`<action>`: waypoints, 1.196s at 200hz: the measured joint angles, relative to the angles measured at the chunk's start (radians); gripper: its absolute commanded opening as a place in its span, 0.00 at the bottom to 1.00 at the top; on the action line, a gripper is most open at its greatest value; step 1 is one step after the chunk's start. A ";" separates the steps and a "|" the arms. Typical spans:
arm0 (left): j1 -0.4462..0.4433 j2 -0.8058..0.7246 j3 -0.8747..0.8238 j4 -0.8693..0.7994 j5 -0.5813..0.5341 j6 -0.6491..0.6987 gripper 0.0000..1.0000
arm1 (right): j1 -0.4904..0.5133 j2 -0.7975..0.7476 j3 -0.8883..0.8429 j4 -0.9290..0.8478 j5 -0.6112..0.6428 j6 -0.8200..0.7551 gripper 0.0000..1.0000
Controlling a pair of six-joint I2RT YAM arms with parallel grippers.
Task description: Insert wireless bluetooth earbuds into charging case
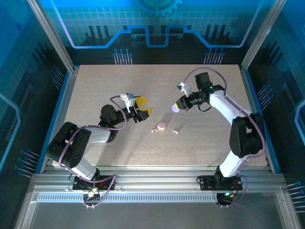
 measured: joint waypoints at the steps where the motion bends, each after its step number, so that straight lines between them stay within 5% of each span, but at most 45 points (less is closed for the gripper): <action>1: 0.000 0.000 0.000 -0.001 -0.001 0.000 0.65 | -0.004 0.003 0.000 -0.002 0.004 0.001 0.09; 131: 0.003 -0.002 -0.028 -0.175 -0.219 0.008 0.63 | -0.150 0.252 0.082 -0.197 0.140 0.073 0.15; 239: 0.003 -0.029 -0.030 -0.212 -0.229 0.008 0.63 | -0.188 0.279 0.092 -0.208 0.217 0.096 0.44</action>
